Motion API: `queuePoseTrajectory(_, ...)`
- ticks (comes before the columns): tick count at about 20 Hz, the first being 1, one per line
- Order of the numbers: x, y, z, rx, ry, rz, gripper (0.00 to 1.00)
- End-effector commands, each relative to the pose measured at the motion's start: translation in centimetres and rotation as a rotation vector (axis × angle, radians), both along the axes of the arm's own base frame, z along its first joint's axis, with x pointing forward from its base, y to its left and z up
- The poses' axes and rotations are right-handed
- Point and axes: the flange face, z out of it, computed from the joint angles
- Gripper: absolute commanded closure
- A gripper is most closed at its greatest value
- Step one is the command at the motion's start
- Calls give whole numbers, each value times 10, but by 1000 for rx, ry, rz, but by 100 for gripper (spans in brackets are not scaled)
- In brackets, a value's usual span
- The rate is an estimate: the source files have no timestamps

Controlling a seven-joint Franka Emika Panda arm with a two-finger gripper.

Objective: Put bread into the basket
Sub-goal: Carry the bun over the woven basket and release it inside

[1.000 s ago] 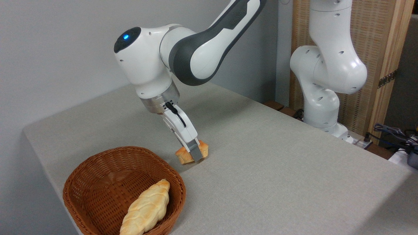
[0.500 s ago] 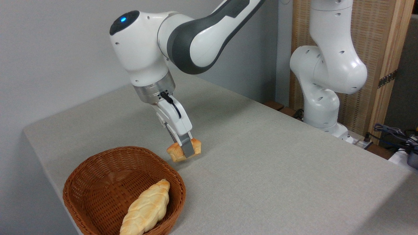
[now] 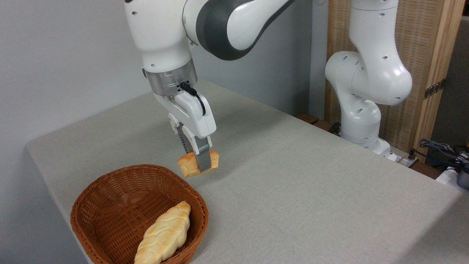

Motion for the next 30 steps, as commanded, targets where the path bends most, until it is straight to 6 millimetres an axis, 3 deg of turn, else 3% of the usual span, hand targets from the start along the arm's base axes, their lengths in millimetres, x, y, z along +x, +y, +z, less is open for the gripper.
queuePoseTrajectory(1, 9, 1, 8, -15, -67, -10, 58)
queuePoseTrajectory(7, 28, 1, 20, -26, -229, 3, 52)
queuePoseTrajectory(8, 30, 0, 21, -24, -248, -1, 40)
queuePoseTrajectory(9, 31, 0, 21, -25, -257, 4, 16)
queuePoseTrajectory(12, 32, 1, 22, -26, -269, 6, 5)
queuePoseTrajectory(21, 33, 5, 22, -24, -271, 13, 0)
queuePoseTrajectory(26, 30, 30, 32, -24, -277, 60, 0)
queuePoseTrajectory(30, 15, 42, 37, -22, -199, 77, 0)
